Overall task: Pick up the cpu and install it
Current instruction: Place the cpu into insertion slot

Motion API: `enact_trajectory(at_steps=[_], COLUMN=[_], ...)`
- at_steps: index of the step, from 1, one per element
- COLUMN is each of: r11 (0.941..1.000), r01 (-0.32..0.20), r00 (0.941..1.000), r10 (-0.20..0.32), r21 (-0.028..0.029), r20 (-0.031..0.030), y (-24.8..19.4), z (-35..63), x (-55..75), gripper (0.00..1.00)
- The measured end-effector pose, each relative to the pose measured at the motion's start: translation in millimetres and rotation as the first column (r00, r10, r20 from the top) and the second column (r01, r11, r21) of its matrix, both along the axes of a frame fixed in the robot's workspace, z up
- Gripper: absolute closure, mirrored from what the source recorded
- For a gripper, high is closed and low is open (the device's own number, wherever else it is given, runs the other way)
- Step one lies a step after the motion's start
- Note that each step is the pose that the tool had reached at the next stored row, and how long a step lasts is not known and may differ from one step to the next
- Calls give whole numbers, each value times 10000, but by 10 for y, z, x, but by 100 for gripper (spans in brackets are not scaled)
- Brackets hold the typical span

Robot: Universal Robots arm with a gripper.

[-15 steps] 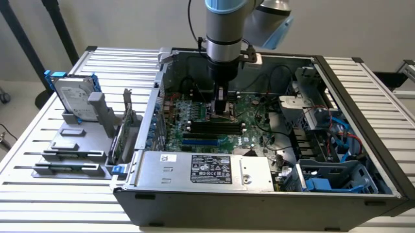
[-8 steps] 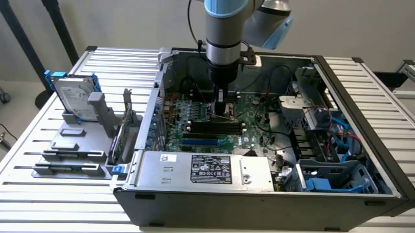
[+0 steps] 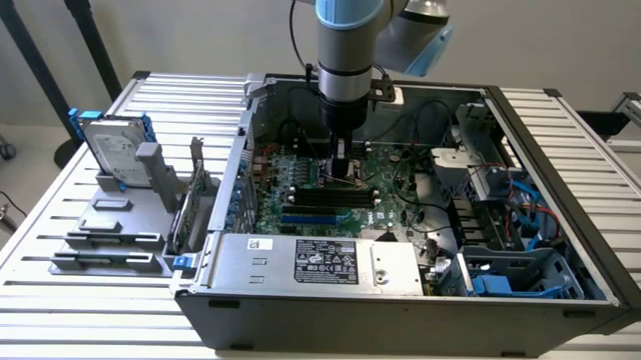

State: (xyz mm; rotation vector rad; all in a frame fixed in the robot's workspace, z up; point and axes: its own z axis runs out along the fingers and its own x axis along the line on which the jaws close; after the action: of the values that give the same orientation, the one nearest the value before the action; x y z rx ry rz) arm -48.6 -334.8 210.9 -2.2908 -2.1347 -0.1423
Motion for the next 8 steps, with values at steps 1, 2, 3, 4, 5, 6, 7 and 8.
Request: enact_trajectory(at_steps=[1,2,3,4,5,6,7,8], r11=[10000,10000,10000,10000,10000,10000,10000,10000], r01=[-7,-20,-28,-33,-36,-38,-39,-39], r00=[10000,10000,10000,10000,10000,10000,10000,10000], r10=[7,20,28,33,36,38,39,39], r21=[1,2,1,0,-1,-10,-16,-16], r20=[0,1,1,0,0,1,4,10], y=[0,0,0,0,0,0,0,0], z=[0,-1,-1,-1,-2,-3,-3,-3], x=[2,5,7,8,8,9,9,9], gripper=[45,45,45,45,45,45,45,45])
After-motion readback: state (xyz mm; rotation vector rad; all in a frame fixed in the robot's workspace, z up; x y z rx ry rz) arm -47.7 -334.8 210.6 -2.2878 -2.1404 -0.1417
